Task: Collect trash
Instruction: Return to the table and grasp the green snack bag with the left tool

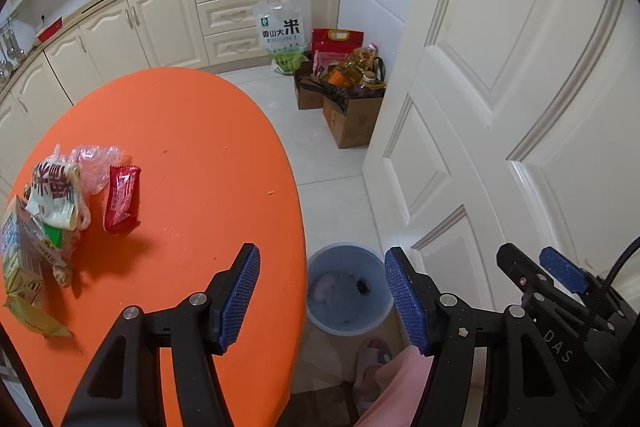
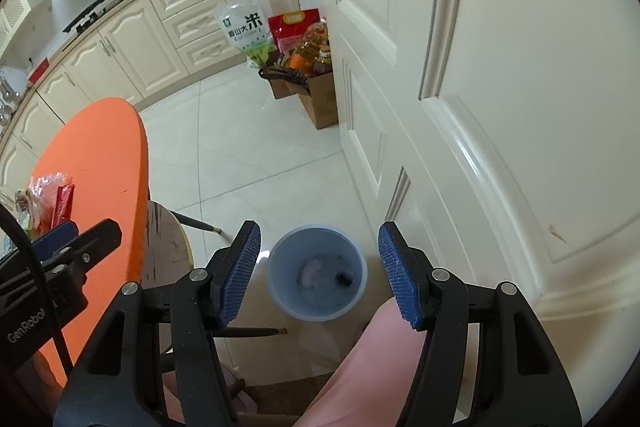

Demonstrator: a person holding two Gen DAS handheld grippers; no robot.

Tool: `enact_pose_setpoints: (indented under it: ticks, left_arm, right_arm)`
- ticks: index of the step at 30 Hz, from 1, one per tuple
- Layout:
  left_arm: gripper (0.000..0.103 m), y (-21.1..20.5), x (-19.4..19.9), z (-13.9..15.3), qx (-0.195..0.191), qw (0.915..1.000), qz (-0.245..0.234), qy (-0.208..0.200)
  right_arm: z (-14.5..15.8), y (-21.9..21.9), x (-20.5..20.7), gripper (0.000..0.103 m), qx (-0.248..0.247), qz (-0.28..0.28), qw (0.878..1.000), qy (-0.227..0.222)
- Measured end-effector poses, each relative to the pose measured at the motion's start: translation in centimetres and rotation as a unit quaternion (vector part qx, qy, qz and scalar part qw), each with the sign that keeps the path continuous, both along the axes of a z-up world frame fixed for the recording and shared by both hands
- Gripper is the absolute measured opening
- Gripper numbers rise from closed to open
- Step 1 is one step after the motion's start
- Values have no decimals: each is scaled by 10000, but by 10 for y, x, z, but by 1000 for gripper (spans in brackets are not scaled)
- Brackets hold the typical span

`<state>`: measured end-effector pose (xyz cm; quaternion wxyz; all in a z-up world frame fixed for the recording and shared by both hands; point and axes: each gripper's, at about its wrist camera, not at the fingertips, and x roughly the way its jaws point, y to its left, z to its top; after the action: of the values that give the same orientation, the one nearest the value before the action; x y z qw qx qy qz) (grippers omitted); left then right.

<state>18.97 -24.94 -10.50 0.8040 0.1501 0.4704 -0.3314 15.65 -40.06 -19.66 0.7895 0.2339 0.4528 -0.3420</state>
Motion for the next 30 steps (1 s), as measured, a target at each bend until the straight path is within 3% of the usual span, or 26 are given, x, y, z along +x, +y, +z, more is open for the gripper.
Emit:
enact_pose_setpoints:
  ticks: [6,9,11,13,15,17,26,30]
  left_arm:
    - [61,45,-12,18,-182,9997,141,-69]
    - [61,68,-16,26,-264,9991,296,-134]
    - [61,82,-19,30,-302,9987,380,-161]
    - [66,102,-22,35,-345,9979,520,-177]
    - [80,125,-24,39,-438,9965,706,-100]
    - [80,145,-25,45,-636,9945,835,-47]
    - [87,251,-30,59,-700,9800,1818,-416]
    - [93,286,-28,57,-616,9688,2356,-461]
  right_arm:
    - [21,23,-4,63,-223,108,9996,-131]
    - [32,36,-4,77,-363,196,9989,-241]
    - [40,49,-3,77,-473,248,9981,-307]
    - [48,62,-1,77,-547,349,9971,-404]
    - [53,77,1,87,-630,435,9958,-497]
    - [59,90,4,91,-721,580,9939,-599]
    - [72,164,28,98,-782,1362,9830,-954]
    - [67,194,44,100,-713,1655,9793,-924]
